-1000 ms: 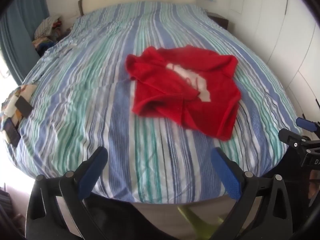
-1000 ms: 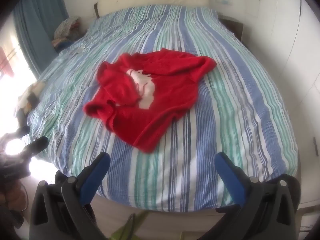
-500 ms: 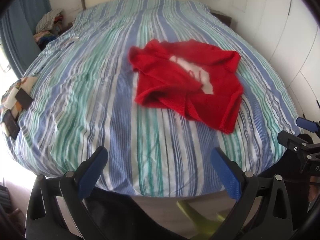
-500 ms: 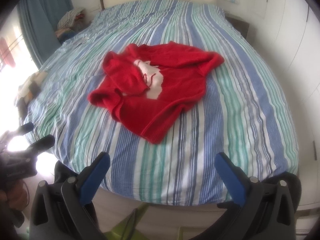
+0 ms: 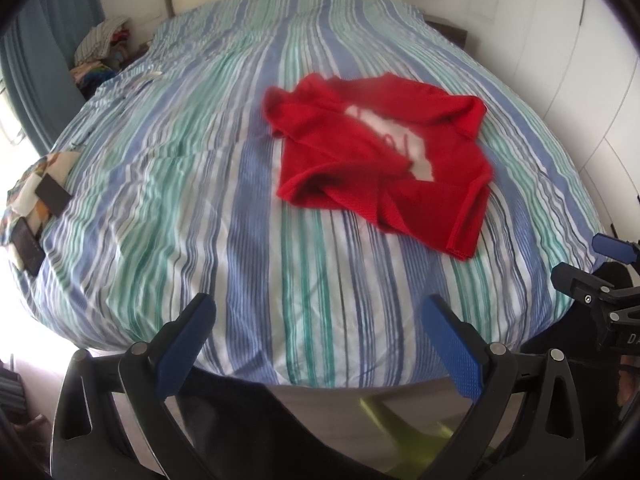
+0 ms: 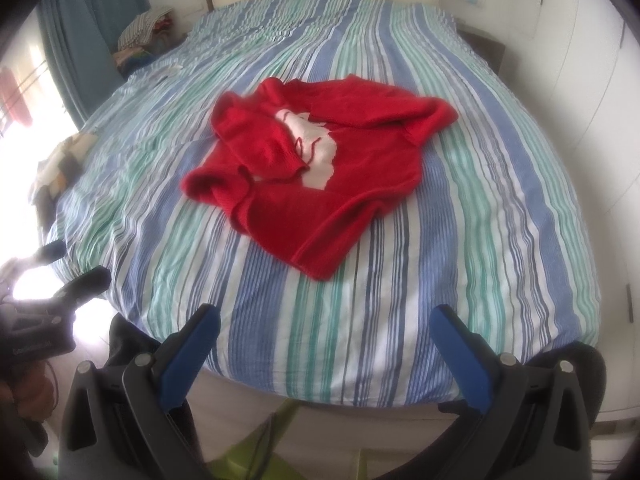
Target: Fold small clothes
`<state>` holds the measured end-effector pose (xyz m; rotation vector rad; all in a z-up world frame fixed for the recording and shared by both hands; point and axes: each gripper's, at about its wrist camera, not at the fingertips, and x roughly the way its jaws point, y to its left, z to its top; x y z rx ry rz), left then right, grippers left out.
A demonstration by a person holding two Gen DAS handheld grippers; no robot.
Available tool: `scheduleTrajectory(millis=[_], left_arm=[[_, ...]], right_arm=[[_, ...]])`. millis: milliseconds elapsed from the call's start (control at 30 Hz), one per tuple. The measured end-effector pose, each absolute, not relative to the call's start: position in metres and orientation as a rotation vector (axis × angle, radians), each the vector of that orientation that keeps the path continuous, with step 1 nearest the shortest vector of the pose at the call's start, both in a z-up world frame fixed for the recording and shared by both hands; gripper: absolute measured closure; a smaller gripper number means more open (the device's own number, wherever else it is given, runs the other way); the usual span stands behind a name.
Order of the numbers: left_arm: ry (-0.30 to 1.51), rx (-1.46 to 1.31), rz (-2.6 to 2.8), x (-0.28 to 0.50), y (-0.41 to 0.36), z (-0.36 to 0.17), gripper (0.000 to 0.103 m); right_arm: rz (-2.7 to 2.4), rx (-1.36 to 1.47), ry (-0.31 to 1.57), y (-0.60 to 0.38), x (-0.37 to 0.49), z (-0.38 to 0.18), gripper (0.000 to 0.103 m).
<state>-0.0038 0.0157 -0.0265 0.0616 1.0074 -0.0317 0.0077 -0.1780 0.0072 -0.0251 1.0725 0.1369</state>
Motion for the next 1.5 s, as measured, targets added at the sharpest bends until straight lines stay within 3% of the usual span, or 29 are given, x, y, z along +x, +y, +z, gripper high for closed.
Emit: scheduleTrajectory(millis=[1500], left_arm=[[1.049,0.070,-0.033,-0.002,0.012,-0.042,0.000]], right_arm=[[0.131,-0.019,1.113,-0.177,0.009,-0.008,0.000]])
